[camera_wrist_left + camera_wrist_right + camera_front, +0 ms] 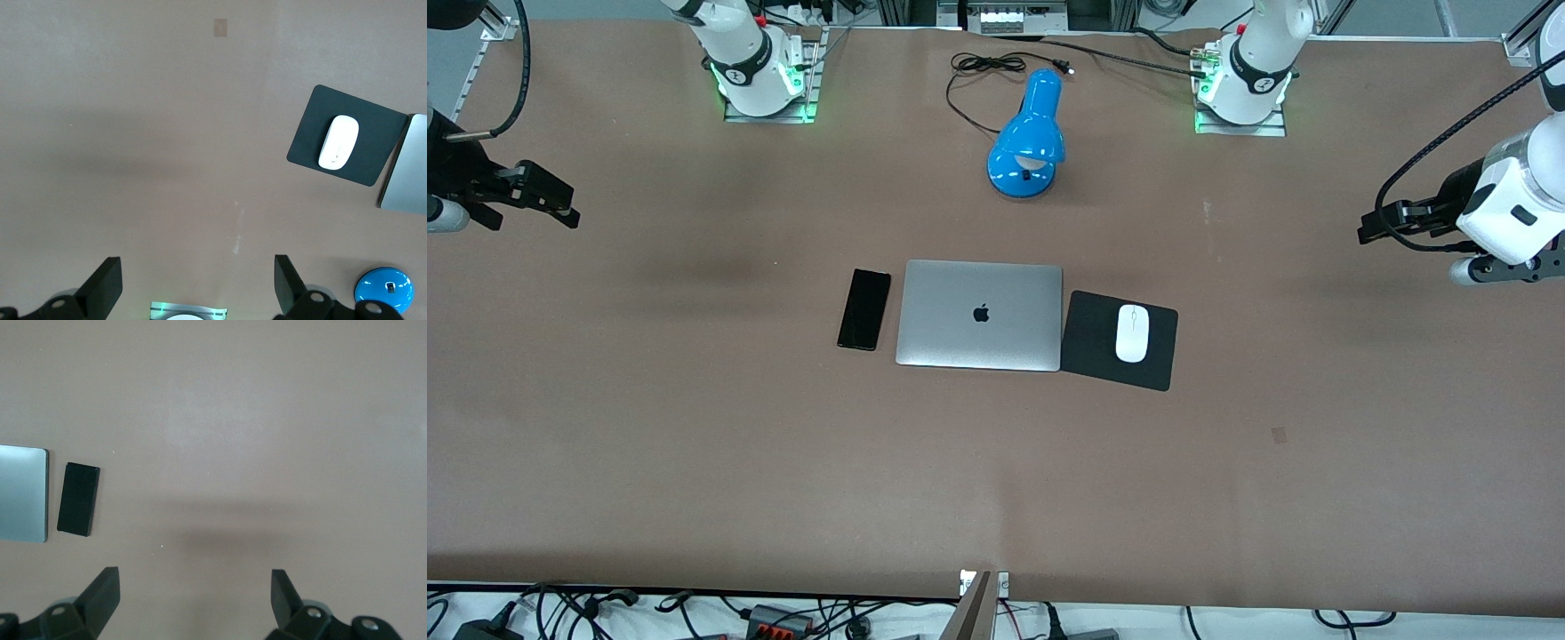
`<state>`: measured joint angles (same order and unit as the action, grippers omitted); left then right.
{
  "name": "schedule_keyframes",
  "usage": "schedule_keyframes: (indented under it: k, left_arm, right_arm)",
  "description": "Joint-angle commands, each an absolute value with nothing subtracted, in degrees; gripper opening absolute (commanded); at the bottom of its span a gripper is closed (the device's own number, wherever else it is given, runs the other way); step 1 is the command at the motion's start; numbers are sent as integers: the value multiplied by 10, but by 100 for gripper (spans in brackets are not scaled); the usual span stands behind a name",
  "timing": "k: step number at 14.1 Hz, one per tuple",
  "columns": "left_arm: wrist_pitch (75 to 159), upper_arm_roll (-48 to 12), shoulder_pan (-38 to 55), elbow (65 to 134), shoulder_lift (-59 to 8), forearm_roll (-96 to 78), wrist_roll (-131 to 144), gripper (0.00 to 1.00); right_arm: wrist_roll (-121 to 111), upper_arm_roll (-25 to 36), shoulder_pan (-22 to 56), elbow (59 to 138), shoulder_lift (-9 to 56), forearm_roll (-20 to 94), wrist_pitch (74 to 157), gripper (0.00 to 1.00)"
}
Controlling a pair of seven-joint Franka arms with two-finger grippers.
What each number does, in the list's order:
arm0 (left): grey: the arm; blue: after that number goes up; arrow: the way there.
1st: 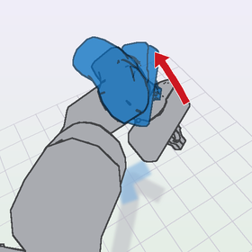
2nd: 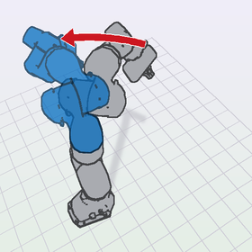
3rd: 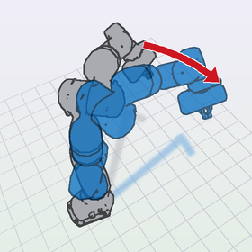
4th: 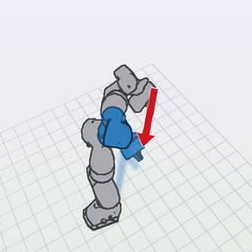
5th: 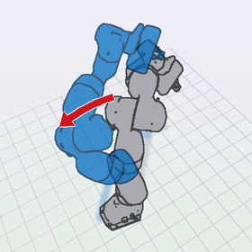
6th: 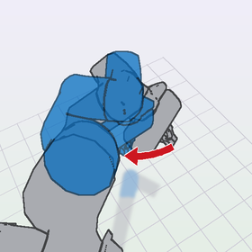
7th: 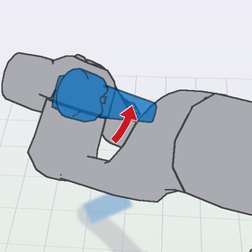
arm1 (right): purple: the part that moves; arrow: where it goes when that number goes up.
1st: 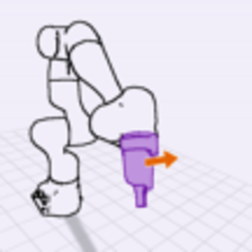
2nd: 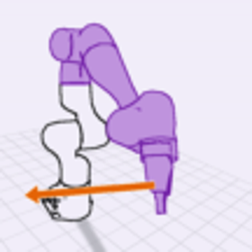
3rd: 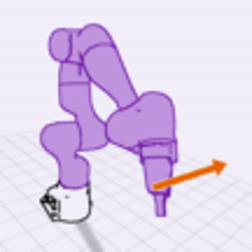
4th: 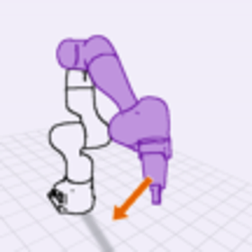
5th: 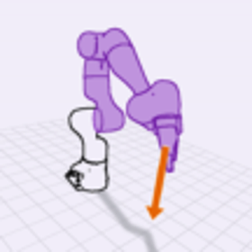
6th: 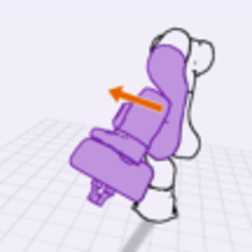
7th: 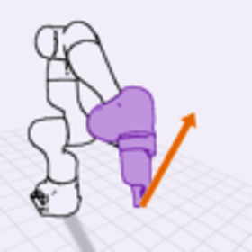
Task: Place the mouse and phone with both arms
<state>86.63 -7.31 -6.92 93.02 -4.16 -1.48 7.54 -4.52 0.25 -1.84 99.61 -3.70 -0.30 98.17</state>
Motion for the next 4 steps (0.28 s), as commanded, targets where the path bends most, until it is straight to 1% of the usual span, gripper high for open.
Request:
schedule_keyframes:
  k: [1, 4]
  left_arm:
    - [856, -69, -74, 918, -47, -31, 65, 100]
    - [856, -69, -78, 918, -47, -34, 65, 100]
  right_arm:
    - [-47, -1, -22, 997, -47, -9, 975, 100]
    - [-48, -1, -22, 997, -47, -9, 975, 100]
